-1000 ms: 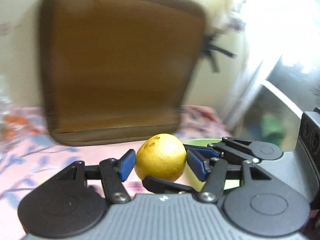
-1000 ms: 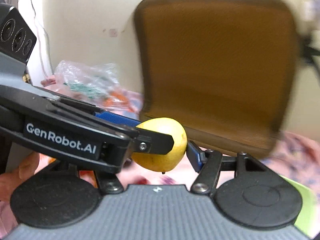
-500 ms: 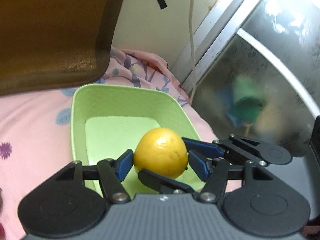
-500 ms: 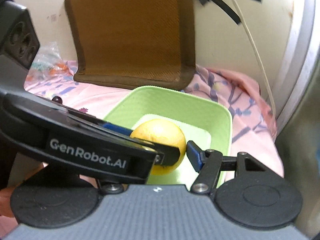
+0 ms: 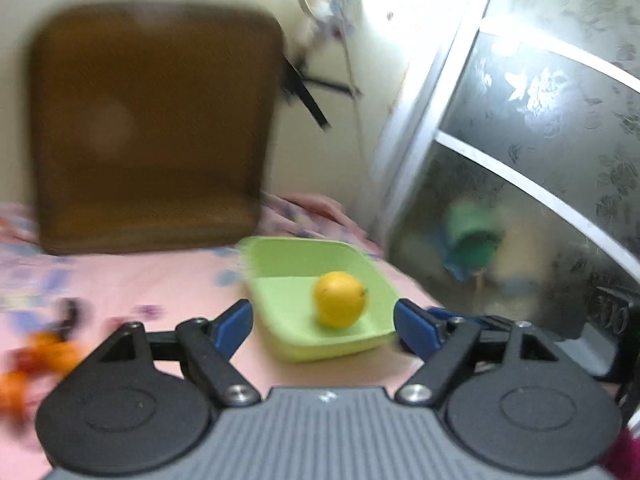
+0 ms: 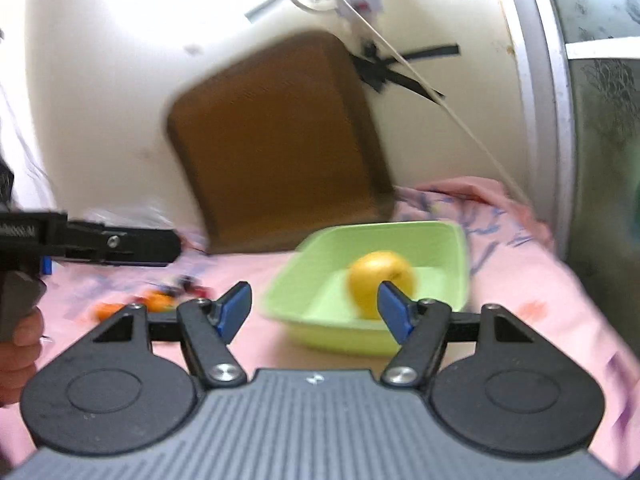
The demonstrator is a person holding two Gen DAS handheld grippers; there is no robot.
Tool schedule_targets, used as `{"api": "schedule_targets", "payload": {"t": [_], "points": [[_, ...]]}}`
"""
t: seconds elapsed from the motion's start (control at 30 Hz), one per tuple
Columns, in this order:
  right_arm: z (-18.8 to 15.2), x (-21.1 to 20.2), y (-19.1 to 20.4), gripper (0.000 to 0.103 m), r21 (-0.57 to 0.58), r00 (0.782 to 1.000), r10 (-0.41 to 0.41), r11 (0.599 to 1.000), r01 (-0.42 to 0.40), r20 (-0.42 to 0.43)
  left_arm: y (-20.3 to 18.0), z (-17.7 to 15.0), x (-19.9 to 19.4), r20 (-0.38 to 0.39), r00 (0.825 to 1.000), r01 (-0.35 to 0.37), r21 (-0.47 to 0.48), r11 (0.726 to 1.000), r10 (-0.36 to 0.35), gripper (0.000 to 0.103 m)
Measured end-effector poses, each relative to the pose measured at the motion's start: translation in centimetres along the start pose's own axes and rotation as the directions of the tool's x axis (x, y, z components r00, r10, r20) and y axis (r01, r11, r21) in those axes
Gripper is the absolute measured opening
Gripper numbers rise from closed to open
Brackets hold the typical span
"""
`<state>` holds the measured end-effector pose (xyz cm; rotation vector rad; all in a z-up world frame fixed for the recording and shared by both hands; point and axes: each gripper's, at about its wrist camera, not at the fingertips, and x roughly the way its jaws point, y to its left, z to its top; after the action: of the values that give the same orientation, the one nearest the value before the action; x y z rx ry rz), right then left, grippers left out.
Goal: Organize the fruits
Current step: 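Grasp the dark plum with the left gripper while the right gripper grasps a tangerine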
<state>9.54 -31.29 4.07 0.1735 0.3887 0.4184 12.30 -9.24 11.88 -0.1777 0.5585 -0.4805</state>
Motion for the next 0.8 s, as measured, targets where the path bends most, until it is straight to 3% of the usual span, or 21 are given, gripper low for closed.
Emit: {"api": "schedule_targets", "payload": {"t": [0.1, 0.17, 0.3, 0.43, 0.5, 0.57, 0.7, 0.8], "points": [[-2.9, -1.5, 3.0, 0.085, 0.007, 0.996, 0.085, 0.996, -0.085, 0.005, 1.9, -3.5, -5.3, 0.046, 0.986, -0.164, 0.047, 0.985, 0.162, 0.080], [-4.5, -1.3, 4.8, 0.085, 0.019, 0.990, 0.136, 0.991, -0.135, -0.040, 3.2, -5.8, -7.8, 0.040, 0.968, -0.248, 0.039, 0.968, 0.247, 0.080], [-7.2, 0.0, 8.1, 0.084, 0.022, 0.979, 0.171, 0.985, -0.170, -0.107, 5.1, -9.6, -11.1, 0.009, 0.950, -0.311, -0.027, 0.950, 0.312, 0.080], [-8.1, 2.1, 10.0, 0.075, -0.005, 0.973, 0.147, 0.989, -0.150, -0.177, 6.0, -11.8, -11.3, -0.017, 0.956, -0.295, -0.053, 0.954, 0.294, 0.080], [-8.5, 2.5, 10.4, 0.064, -0.020, 0.972, 0.117, 0.992, -0.124, -0.204, 6.3, -12.2, -10.3, -0.033, 0.962, -0.274, -0.047, 0.961, 0.272, 0.076], [-8.5, 2.4, 10.2, 0.063, -0.040, 0.979, 0.086, 0.995, -0.095, -0.186, 6.1, -12.7, -9.3, -0.045, 0.971, -0.235, -0.035, 0.971, 0.234, 0.075], [-8.6, 2.3, 9.9, 0.054, -0.016, 0.983, 0.046, 0.999, -0.050, -0.179, 4.8, -13.1, -7.2, -0.055, 0.980, -0.187, 0.061, 0.980, 0.191, 0.068], [-8.1, 2.6, 9.6, 0.053, -0.001, 0.982, 0.045, 0.999, -0.046, -0.186, 4.1, -13.7, -6.1, -0.063, 0.979, -0.188, 0.116, 0.975, 0.196, 0.061]]}}
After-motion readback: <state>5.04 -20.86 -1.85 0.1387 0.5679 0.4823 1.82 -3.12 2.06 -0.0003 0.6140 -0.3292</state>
